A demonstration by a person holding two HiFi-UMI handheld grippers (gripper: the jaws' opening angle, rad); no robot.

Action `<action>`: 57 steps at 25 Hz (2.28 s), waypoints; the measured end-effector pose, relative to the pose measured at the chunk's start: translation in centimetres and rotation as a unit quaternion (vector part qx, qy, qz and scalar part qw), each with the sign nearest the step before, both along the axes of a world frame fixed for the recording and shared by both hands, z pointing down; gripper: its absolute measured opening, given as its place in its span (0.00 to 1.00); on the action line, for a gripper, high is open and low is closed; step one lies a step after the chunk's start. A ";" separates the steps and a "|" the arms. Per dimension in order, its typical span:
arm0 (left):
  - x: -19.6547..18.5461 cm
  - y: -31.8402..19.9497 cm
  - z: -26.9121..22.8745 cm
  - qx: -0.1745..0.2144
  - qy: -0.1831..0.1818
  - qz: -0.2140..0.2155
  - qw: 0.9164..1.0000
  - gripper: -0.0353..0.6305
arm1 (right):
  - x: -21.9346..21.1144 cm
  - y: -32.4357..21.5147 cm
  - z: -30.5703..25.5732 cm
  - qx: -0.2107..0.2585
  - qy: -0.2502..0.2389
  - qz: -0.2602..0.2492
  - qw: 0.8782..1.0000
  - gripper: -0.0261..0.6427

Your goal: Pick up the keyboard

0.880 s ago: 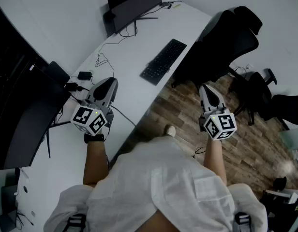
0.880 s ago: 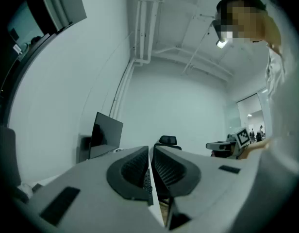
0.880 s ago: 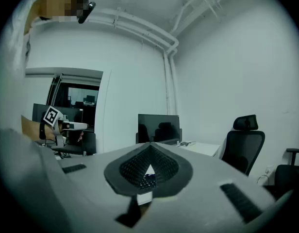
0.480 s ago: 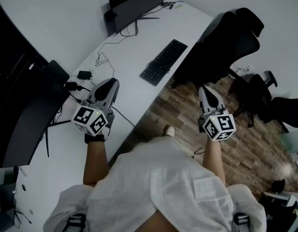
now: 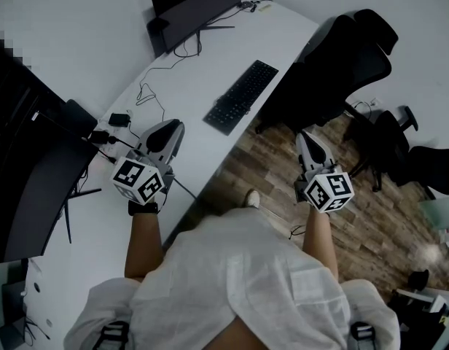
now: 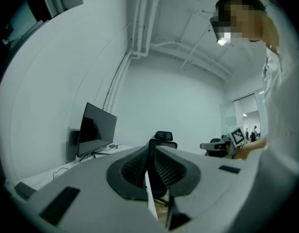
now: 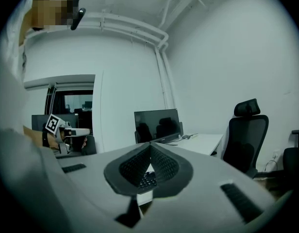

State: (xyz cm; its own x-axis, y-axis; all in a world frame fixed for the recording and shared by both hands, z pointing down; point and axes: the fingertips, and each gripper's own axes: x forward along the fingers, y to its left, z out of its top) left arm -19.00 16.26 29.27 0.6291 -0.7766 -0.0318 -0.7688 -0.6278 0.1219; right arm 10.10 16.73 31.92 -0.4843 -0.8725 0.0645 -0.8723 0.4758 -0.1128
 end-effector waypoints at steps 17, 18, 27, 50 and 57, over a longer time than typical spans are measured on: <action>9.8 -11.8 2.2 -0.040 -0.019 -0.006 0.999 0.11 | 3.9 -13.5 3.6 -0.049 0.021 -0.113 0.992 0.10; 10.1 -12.5 2.4 -0.044 -0.018 -0.012 0.999 0.11 | 3.9 -14.3 3.9 -0.052 0.027 -0.125 0.990 0.11; 12.8 -15.8 5.1 -0.073 -0.034 -0.052 0.995 0.11 | 2.3 -19.8 6.9 -0.072 0.062 -0.237 0.967 0.15; 7.7 -22.4 10.4 -0.117 -0.021 -0.086 0.989 0.11 | -10.8 -22.7 16.8 -0.092 0.275 -0.528 0.798 0.51; 6.7 -23.0 12.5 -0.132 -0.033 -0.100 0.986 0.11 | -12.1 -22.8 22.0 -0.054 0.400 -0.607 0.684 0.61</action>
